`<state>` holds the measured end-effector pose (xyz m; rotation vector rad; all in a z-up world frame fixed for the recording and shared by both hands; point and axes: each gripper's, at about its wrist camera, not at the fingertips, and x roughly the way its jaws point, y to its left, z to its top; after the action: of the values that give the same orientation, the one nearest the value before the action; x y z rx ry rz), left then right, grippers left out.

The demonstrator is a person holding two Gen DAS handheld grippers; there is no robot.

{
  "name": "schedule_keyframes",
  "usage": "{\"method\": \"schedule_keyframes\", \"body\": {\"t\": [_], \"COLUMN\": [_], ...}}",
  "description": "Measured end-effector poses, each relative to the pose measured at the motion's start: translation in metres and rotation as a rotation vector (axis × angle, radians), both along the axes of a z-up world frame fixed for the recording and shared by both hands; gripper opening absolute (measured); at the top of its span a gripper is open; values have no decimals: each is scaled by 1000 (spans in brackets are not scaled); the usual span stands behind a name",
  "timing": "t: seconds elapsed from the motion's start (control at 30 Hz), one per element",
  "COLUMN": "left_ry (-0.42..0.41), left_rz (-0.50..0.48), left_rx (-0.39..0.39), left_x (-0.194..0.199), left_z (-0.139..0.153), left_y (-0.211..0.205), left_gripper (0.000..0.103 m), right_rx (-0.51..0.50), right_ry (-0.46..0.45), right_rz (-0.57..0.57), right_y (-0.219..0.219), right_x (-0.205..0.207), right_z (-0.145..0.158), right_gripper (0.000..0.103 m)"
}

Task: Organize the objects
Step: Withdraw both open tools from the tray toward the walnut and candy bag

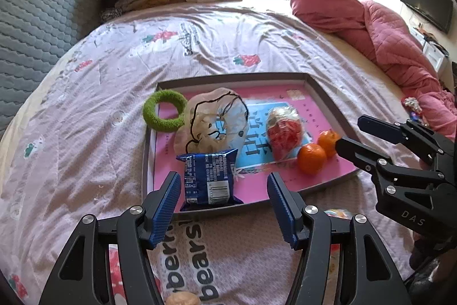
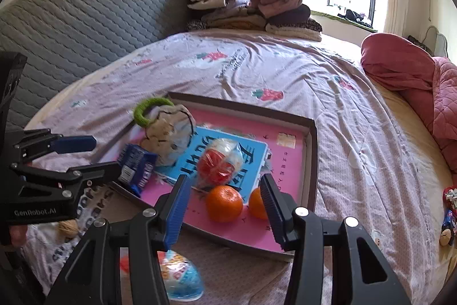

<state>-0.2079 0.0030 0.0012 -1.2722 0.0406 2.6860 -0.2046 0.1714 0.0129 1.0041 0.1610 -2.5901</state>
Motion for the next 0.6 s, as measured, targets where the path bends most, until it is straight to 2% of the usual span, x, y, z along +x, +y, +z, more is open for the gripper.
{"method": "schedule_keyframes", "body": {"t": [0.37,0.6], "left_ry": [71,127], "left_rz": [17,45], "left_rx": [-1,10], "left_x": [34,53], "left_z": [31,55], "left_y": [-3,-14], "left_gripper": [64,64], "right_rx": [-40,-69], "right_ry": [55,133], "right_rz": [12,13], "right_y": [2,10], "right_x": [16,33], "right_z": [24,51], "right_gripper": [51,51]}}
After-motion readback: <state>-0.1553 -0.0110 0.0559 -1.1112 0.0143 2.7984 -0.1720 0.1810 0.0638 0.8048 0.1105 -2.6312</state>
